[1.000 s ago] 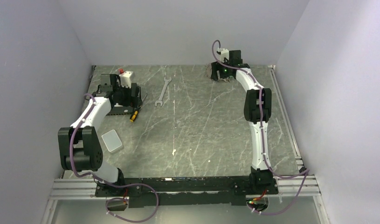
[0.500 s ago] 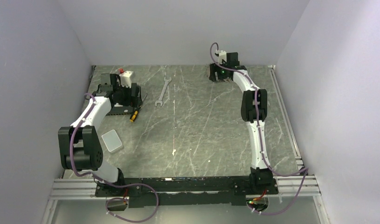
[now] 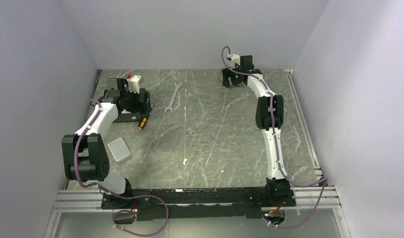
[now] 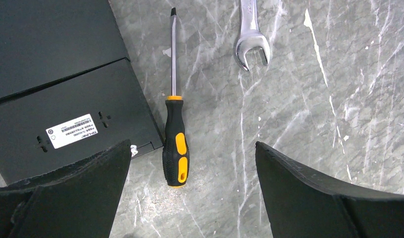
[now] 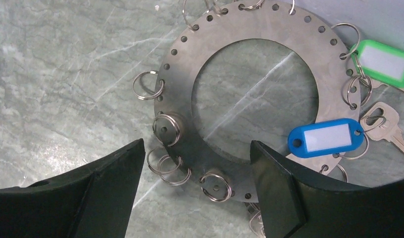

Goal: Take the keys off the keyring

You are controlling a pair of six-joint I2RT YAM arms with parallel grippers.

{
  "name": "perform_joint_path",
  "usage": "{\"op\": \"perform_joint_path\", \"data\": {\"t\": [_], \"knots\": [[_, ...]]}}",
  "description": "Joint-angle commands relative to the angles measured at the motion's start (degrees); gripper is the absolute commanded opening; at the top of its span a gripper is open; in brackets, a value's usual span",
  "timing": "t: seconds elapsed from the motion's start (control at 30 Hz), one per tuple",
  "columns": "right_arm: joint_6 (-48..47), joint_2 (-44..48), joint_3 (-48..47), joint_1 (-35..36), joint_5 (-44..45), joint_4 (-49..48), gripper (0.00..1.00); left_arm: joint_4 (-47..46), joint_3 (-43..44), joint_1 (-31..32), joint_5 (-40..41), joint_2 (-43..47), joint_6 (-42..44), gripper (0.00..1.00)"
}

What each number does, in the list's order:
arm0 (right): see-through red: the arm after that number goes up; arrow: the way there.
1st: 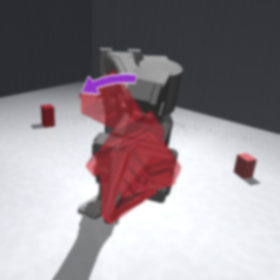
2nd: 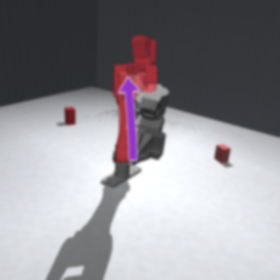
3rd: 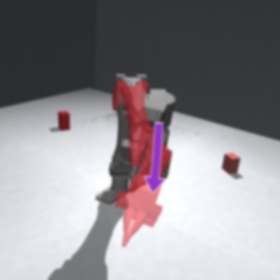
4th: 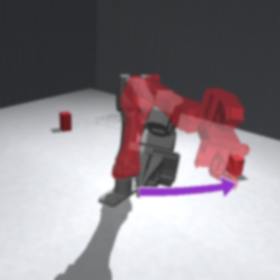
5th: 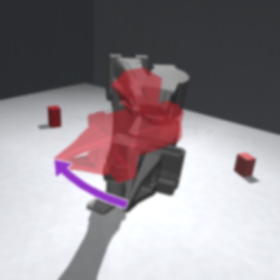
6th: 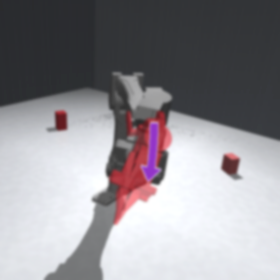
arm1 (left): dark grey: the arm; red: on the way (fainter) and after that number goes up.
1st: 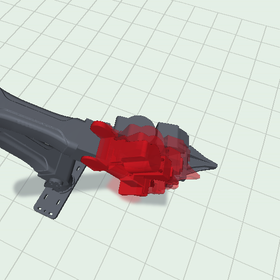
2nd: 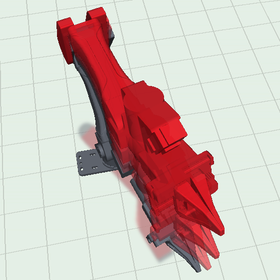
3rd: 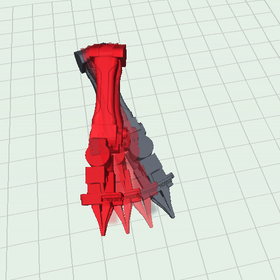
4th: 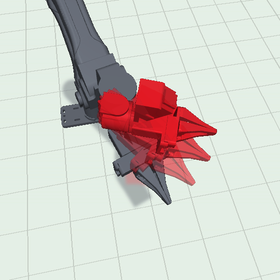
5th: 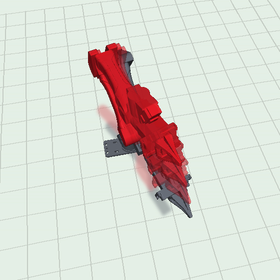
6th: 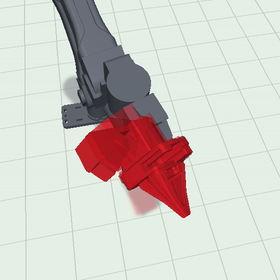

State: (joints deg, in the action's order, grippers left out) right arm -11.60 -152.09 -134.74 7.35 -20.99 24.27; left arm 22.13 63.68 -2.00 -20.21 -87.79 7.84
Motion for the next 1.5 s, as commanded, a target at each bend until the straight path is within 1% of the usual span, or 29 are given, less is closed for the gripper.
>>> {"op": "perform_joint_path", "data": {"t": [0.0,0.17,0.3,0.47,0.53,0.73,0.87,1.0,1.07,1.17,1.27,1.33,1.37,1.4,1.47], "knots": [[-6.6,0.0,-5.7,0.7,0.1,8.6,0.82,-0.4,1.6,0.2,-0.8,1.5,-0.1,0.99],[-13.1,1.2,-3.8,0.9,-2.3,15.8,0.80,-0.3,1.5,0.2,-1.0,1.8,0.0,0.99],[-16.0,2.1,-3.3,1.0,-5.1,24.3,0.75,-0.1,1.7,0.2,-1.3,2.1,-0.1,1.00],[-18.9,6.0,2.1,1.2,-7.9,31.3,0.68,0.0,1.3,0.2,-2.2,2.7,-0.1,1.00],[-19.5,8.9,6.9,1.5,-10.0,32.6,0.66,0.2,1.1,0.2,-2.8,2.8,-0.1,0.99],[-20.1,21.5,25.5,4.0,-16.5,28.2,0.64,1.1,1.7,0.2,-5.4,2.1,-0.5,1.00],[-18.9,25.4,32.9,6.9,-22.4,27.3,0.62,1.5,2.2,0.2,-9.1,2.2,-1.2,1.00],[-14.4,28.5,41.0,10.5,-27.3,21.3,0.60,0.1,1.4,0.2,-13.3,3.1,-2.7,0.99],[-12.7,29.6,43.9,12.7,-28.9,19.1,0.60,1.3,2.2,0.2,-15.1,2.7,-3.3,1.00],[-12.6,31.8,46.6,15.7,-32.5,18.3,0.60,4.0,3.5,0.2,-18.0,1.6,-4.0,1.00],[-10.6,35.3,47.1,16.2,-37.4,17.4,0.62,5.5,4.0,0.3,-23.5,0.8,-5.9,0.99],[-9.1,38.3,47.0,15.4,-36.6,16.5,0.63,5.1,3.3,0.8,-26.5,0.6,-7.4,0.99],[-8.2,40.0,47.6,14.5,-35.7,15.5,0.63,4.7,3.0,1.4,-27.7,0.5,-9.9,1.00],[-6.9,42.1,49.0,13.6,-34.2,13.9,0.64,4.1,2.4,1.5,-28.9,0.5,-11.2,0.99],[-3.8,45.9,52.4,11.5,-30.4,10.3,0.65,2.9,1.3,4.2,-30.5,0.5,-13.2,0.97]]}}
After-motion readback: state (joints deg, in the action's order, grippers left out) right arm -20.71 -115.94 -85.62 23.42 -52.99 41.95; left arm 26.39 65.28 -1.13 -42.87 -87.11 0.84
